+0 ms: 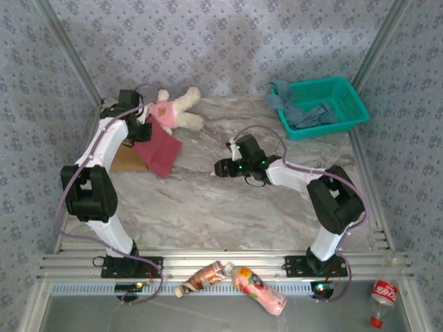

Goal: Fold and stack the tank tops

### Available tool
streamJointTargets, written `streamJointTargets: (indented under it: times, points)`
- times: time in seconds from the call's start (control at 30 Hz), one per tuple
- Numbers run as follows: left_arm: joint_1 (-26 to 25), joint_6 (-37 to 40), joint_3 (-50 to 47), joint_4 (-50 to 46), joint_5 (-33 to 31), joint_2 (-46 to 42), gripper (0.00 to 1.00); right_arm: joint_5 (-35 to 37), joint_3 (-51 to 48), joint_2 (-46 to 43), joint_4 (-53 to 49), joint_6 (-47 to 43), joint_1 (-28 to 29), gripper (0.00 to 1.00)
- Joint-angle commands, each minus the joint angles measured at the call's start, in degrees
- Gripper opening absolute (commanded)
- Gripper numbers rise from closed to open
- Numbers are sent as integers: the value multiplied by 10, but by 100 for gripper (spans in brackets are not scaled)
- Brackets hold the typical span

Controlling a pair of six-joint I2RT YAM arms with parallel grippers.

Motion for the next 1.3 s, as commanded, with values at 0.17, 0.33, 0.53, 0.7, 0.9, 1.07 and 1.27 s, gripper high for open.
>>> streamJointTargets:
  times: [0.17, 0.33, 0.53, 0.7, 0.9, 1.07, 1.27]
  points:
    - [54, 4, 29, 25, -39, -22, 0, -11, 20, 17, 21, 16, 2, 58]
    - [81, 5, 21, 34, -42, -40, 0, -17, 28, 27, 24, 17, 2, 57]
    - [112, 3, 7, 55, -52, -53, 0, -25, 43, 40, 25, 20, 2, 57]
    - [130, -2, -5, 63, -40, -53, 0, -28, 53, 44, 20, 18, 2, 57]
    - [155, -11, -54, 106, -37, -11, 0, -34, 54, 48, 19, 17, 4, 56]
    - [173, -6, -68, 134, -90, 32, 1, -32, 48, 45, 19, 18, 8, 56]
    - [180, 5, -52, 134, -150, 99, 14, -30, 36, 39, 23, 23, 11, 56]
